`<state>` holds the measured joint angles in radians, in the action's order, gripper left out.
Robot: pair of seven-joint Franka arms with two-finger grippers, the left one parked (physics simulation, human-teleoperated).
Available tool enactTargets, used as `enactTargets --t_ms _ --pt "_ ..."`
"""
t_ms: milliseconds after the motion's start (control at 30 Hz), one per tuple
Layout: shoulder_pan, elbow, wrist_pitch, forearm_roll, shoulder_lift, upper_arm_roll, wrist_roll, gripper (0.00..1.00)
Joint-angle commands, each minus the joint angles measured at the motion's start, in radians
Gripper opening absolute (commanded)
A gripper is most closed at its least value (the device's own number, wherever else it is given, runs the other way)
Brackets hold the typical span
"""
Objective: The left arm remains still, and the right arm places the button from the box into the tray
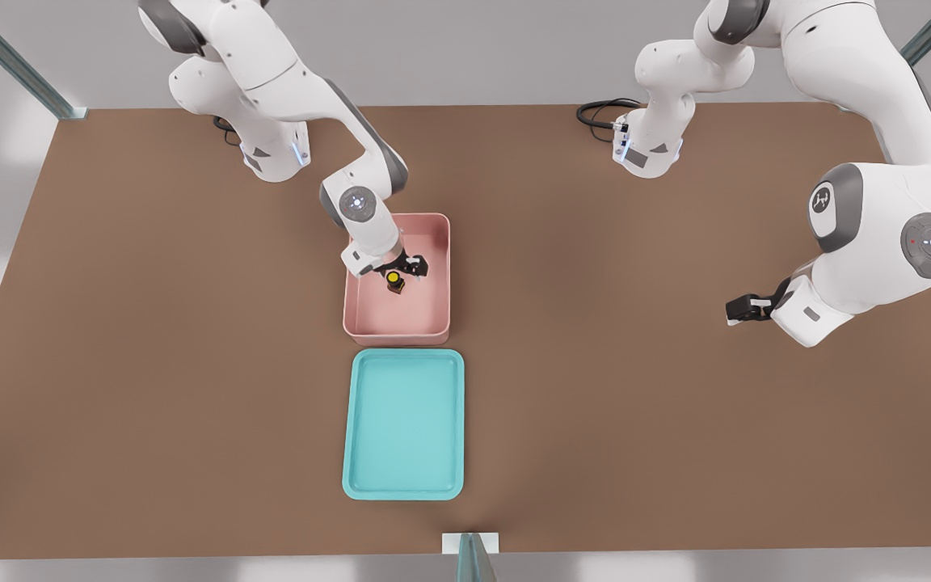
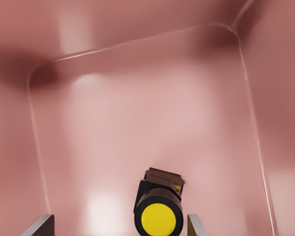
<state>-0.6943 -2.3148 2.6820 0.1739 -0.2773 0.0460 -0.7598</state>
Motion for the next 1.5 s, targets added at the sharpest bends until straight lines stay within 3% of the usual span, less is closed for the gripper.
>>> enactTargets --t_ms 0,367,600,667,833,1033,1333,1467 --pt "-0.001 -0.003 0.029 0.001 0.003 0.0 0.025 1.0" --pt "-0.008 -0.014 0.05 0.001 -0.033 0.0 0.05 1.0" --pt "-0.007 -0.015 0.052 0.001 -0.045 0.0 0.068 0.93" --pt "-0.005 -0.015 0.052 0.001 -0.046 0.0 0.069 0.87" --pt "-0.002 -0.015 0.05 0.001 -0.048 0.0 0.069 0.59" --pt "0.001 -0.015 0.041 0.001 -0.042 0.0 0.077 0.51" --pt "0.002 -0.015 0.002 0.001 0.006 -0.001 0.08 0.48" --pt "0.078 -0.012 -0.143 0.012 0.113 -0.009 0.198 0.47"
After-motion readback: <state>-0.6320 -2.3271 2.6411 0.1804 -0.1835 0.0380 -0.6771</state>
